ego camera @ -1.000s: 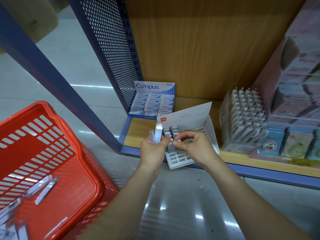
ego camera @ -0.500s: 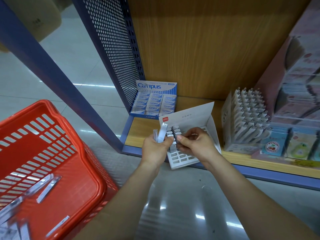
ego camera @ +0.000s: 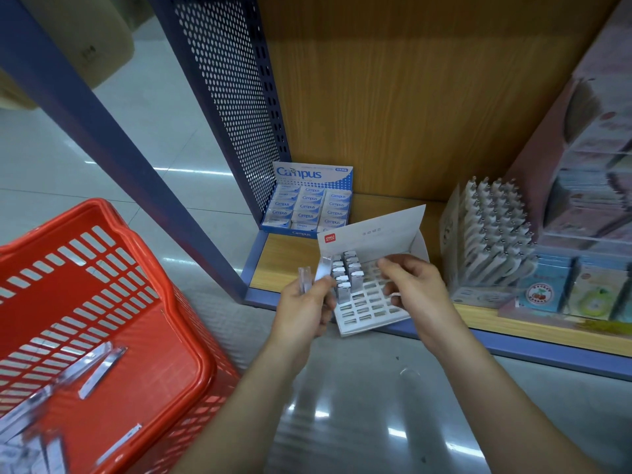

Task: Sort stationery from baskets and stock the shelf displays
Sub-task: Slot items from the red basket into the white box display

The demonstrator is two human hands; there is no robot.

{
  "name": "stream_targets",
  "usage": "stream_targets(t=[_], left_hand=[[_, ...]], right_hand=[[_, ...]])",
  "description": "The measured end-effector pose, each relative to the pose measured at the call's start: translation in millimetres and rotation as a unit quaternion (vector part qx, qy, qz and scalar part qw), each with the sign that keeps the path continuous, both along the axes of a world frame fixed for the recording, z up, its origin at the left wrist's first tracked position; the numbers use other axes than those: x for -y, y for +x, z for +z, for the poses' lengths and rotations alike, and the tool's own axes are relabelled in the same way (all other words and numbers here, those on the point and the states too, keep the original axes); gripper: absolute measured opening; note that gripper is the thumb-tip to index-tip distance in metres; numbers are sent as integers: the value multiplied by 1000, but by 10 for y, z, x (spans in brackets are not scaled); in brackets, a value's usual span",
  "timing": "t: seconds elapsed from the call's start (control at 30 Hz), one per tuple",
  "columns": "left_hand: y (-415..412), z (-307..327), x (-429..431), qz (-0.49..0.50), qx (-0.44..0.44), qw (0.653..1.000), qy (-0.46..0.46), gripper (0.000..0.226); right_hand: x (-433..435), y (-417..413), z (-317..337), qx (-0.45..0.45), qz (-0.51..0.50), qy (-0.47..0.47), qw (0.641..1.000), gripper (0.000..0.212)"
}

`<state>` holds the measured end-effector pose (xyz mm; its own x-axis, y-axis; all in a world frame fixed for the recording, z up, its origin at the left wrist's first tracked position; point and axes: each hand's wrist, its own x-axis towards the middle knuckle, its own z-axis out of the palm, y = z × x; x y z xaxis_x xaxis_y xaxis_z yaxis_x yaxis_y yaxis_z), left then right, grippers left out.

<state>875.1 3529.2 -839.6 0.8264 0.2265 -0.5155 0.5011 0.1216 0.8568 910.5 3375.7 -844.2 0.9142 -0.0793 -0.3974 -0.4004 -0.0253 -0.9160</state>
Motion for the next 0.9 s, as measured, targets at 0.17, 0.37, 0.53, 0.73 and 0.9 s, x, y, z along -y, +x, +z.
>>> stream_targets(t=[0.17, 0.37, 0.53, 0.73, 0.9], left_hand=[[-164, 82, 101, -107, 21, 993, -35, 19], [-163, 148, 73, -58, 31, 998, -25, 14], [-174, 142, 70, -21, 79, 996, 37, 7], [-178, 215, 108, -83, 122, 985, 92, 8], [-130, 326, 98, 2, 25, 980, -199, 24]], right_hand=[[-57, -158, 135, -4, 142, 58, 988, 13], [67, -162, 125, -40, 11, 255, 966, 5], [137, -213, 70, 31, 81, 97, 992, 20], [81, -255, 130, 217, 268, -234, 909, 27], [82, -288, 98, 69, 156, 9, 985, 18]])
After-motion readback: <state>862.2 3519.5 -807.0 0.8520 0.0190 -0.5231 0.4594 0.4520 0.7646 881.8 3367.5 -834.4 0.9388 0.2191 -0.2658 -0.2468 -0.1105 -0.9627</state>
